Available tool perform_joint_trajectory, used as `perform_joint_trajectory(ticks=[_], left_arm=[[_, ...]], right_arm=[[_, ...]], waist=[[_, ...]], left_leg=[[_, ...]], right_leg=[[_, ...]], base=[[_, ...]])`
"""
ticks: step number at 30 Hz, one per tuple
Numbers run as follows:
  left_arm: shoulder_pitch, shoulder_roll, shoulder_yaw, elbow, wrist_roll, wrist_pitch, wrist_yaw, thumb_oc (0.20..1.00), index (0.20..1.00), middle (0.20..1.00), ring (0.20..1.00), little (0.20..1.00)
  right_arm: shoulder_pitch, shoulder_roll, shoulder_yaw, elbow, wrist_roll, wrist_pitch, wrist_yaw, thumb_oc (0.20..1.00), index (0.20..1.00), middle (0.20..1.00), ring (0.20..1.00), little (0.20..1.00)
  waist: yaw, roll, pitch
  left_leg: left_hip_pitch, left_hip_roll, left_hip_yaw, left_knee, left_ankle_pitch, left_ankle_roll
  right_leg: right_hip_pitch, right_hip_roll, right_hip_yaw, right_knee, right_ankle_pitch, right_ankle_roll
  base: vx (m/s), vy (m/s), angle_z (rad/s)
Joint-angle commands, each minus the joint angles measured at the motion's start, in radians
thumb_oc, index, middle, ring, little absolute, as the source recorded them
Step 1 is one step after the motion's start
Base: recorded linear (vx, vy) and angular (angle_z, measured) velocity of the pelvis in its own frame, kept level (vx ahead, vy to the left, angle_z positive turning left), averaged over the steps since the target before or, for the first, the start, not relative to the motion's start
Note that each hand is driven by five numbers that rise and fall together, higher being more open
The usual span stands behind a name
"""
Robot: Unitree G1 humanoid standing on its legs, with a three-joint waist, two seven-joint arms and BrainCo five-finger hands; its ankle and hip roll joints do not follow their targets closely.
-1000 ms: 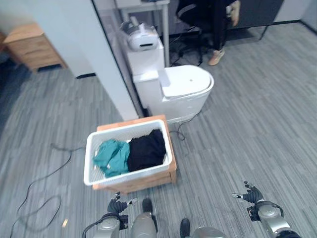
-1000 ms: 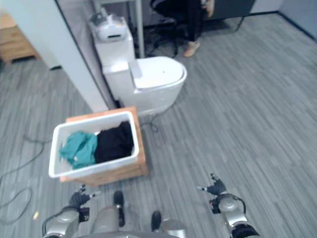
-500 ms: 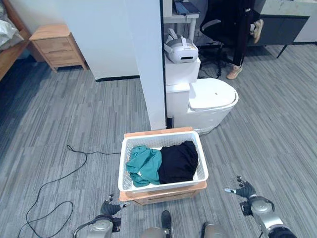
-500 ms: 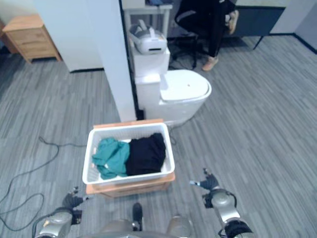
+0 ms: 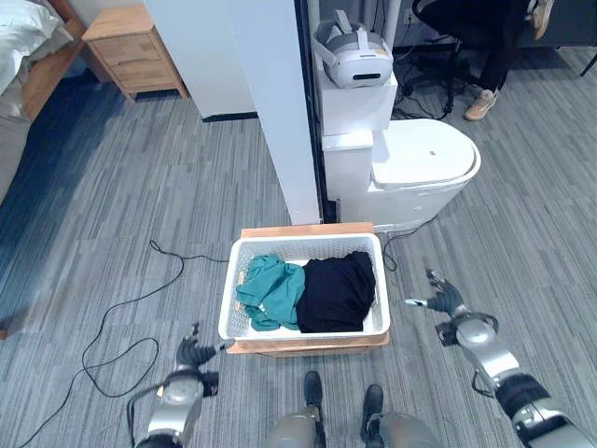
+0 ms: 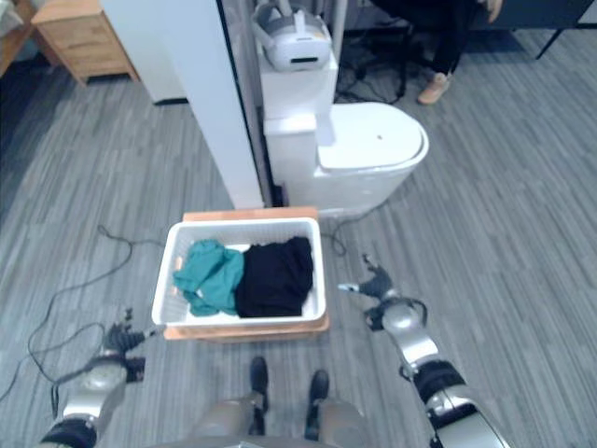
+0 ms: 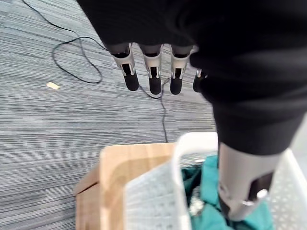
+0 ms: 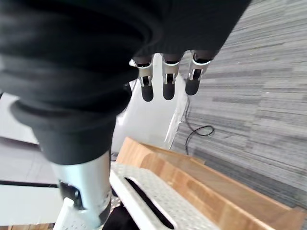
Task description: Grab the laundry basket,head to the washer,open it,put in the laundry and shut it.
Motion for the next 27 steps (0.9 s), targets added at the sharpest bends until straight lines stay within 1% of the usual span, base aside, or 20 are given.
perform_joint_trajectory(ticks=[1,2,3,4,7,8,9,10,12,13,14,15,16,20,24,27], left_arm=[[-0.156,0.099,-0.022,0.041,0.024,-0.04,0.07,1.0,1.0,1.0,1.0,1.0],[-0.194,0.111,-0.038,0.058,0.023,-0.039,0.081,1.0,1.0,1.0,1.0,1.0],[-0.29,0.151,-0.076,0.12,0.03,-0.038,0.106,1.0,1.0,1.0,1.0,1.0],[-0.294,0.152,-0.077,0.122,0.029,-0.039,0.106,1.0,1.0,1.0,1.0,1.0],[-0.421,0.174,-0.142,0.233,0.039,-0.031,0.134,1.0,1.0,1.0,1.0,1.0],[-0.452,0.171,-0.164,0.265,0.045,-0.026,0.141,1.0,1.0,1.0,1.0,1.0],[-0.452,0.171,-0.164,0.265,0.045,-0.026,0.141,1.0,1.0,1.0,1.0,1.0],[-0.513,0.158,-0.202,0.33,0.055,-0.016,0.145,1.0,1.0,1.0,1.0,1.0],[-0.531,0.123,-0.229,0.37,0.064,-0.005,0.14,1.0,1.0,1.0,1.0,1.0],[-0.526,0.102,-0.236,0.383,0.065,-0.002,0.135,1.0,1.0,1.0,1.0,1.0],[-0.518,0.087,-0.239,0.388,0.07,-0.001,0.134,0.633,0.633,0.633,0.633,0.633],[-0.501,0.069,-0.239,0.381,0.075,-0.002,0.133,0.266,0.266,0.266,0.266,0.266],[-0.481,0.049,-0.238,0.372,0.074,-0.003,0.129,0.2,0.2,0.2,0.2,0.2],[-0.372,0.005,-0.201,0.28,0.053,-0.012,0.124,0.2,0.2,0.2,0.2,0.2],[-0.223,-0.032,-0.128,0.103,0.035,-0.023,0.123,0.2,0.2,0.2,0.2,0.2],[-0.128,-0.049,-0.088,-0.053,0.034,-0.033,0.105,0.2,0.2,0.2,0.2,0.2]], right_arm=[[-0.093,0.064,0.04,0.047,0.065,-0.036,-0.039,1.0,1.0,1.0,1.0,1.0],[-0.123,0.073,0.056,0.071,0.076,-0.037,-0.045,1.0,1.0,1.0,1.0,1.0],[-0.202,0.09,0.09,0.139,0.093,-0.038,-0.062,1.0,1.0,1.0,1.0,1.0],[-0.205,0.091,0.089,0.141,0.094,-0.039,-0.062,1.0,1.0,1.0,1.0,1.0],[-0.302,0.119,0.13,0.237,0.112,-0.038,-0.079,1.0,1.0,1.0,1.0,1.0],[-0.324,0.129,0.141,0.262,0.118,-0.039,-0.085,1.0,1.0,1.0,1.0,1.0],[-0.324,0.129,0.141,0.263,0.118,-0.039,-0.085,1.0,1.0,1.0,1.0,1.0],[-0.368,0.147,0.16,0.316,0.13,-0.036,-0.092,1.0,1.0,1.0,1.0,1.0],[-0.386,0.17,0.171,0.347,0.141,-0.034,-0.091,1.0,1.0,1.0,1.0,1.0],[-0.393,0.172,0.18,0.351,0.14,-0.035,-0.089,0.526,0.526,0.526,0.526,0.526],[-0.394,0.175,0.183,0.345,0.142,-0.035,-0.088,0.2,0.2,0.2,0.2,0.2],[-0.383,0.177,0.184,0.336,0.149,-0.037,-0.087,0.2,0.2,0.2,0.2,0.2],[-0.375,0.179,0.18,0.326,0.156,-0.041,-0.086,0.2,0.2,0.2,0.2,0.2],[-0.316,0.166,0.155,0.241,0.18,-0.055,-0.088,0.2,0.2,0.2,0.2,0.2],[-0.163,0.126,0.079,0.046,0.178,-0.072,-0.082,0.2,0.2,0.2,0.2,0.2],[-0.031,0.073,-0.001,-0.115,0.176,-0.09,-0.071,0.2,0.2,0.2,0.2,0.2]], waist=[[0.012,-0.075,0.058],[0.013,-0.075,0.069],[0.016,-0.074,0.097],[0.016,-0.074,0.097],[0.017,-0.077,0.122],[0.018,-0.079,0.126],[0.018,-0.079,0.126],[0.016,-0.079,0.139],[0.016,-0.079,0.147],[0.016,-0.079,0.152],[0.015,-0.08,0.154],[0.014,-0.081,0.154],[0.013,-0.083,0.153],[0.008,-0.088,0.142],[-0.002,-0.099,0.115],[-0.017,-0.109,0.1]], left_leg=[[0.025,-0.041,0.008,0.042,-0.115,-0.034],[0.009,-0.04,0.006,0.043,-0.111,-0.035],[-0.036,-0.036,0.004,0.054,-0.1,-0.037],[-0.039,-0.036,0.005,0.055,-0.1,-0.037],[-0.09,-0.035,0.005,0.07,-0.089,-0.04],[-0.103,-0.035,0.004,0.073,-0.085,-0.04],[-0.103,-0.035,0.004,0.074,-0.085,-0.04],[-0.126,-0.033,0.001,0.078,-0.076,-0.041],[-0.141,-0.032,-0.001,0.084,-0.072,-0.04],[-0.147,-0.032,-0.001,0.087,-0.071,-0.041],[-0.148,-0.032,0.001,0.088,-0.071,-0.041],[-0.147,-0.032,0.002,0.089,-0.072,-0.041],[-0.144,-0.031,0.003,0.089,-0.075,-0.041],[-0.12,-0.031,0.01,0.092,-0.09,-0.041],[-0.078,-0.026,0.026,0.101,-0.114,-0.043],[-0.045,-0.019,0.036,0.119,-0.138,-0.046]], right_leg=[[0.03,-0.062,0.042,-0.113,0.019,0.103],[0.014,-0.062,0.047,-0.112,0.024,0.104],[-0.031,-0.062,0.059,-0.106,0.037,0.105],[-0.034,-0.062,0.059,-0.105,0.037,0.105],[-0.088,-0.061,0.075,-0.089,0.049,0.104],[-0.098,-0.061,0.081,-0.086,0.053,0.104],[-0.098,-0.061,0.081,-0.086,0.053,0.104],[-0.122,-0.063,0.089,-0.076,0.06,0.103],[-0.135,-0.066,0.095,-0.072,0.063,0.102],[-0.142,-0.066,0.097,-0.07,0.063,0.103],[-0.144,-0.067,0.099,-0.069,0.063,0.103],[-0.143,-0.067,0.102,-0.07,0.064,0.103],[-0.14,-0.068,0.104,-0.071,0.064,0.102],[-0.118,-0.065,0.112,-0.079,0.062,0.102],[-0.075,-0.06,0.114,-0.092,0.056,0.101],[-0.035,-0.055,0.118,-0.102,0.043,0.099]], base=[[-0.13,0.013,0.07],[-0.2,0.024,0.0],[-0.14,0.022,0.01],[-0.14,0.022,-0.04],[-0.06,0.018,-0.04],[-0.03,0.013,-0.03],[0.0,0.0,0.0],[0.0,0.0,0.0],[0.0,0.0,0.0],[0.0,0.0,0.0],[0.0,0.0,0.0],[0.0,0.0,0.0],[0.01,0.002,0.03],[0.0,-0.001,0.03],[0.03,-0.059,0.0],[0.02,-0.103,-0.06]])
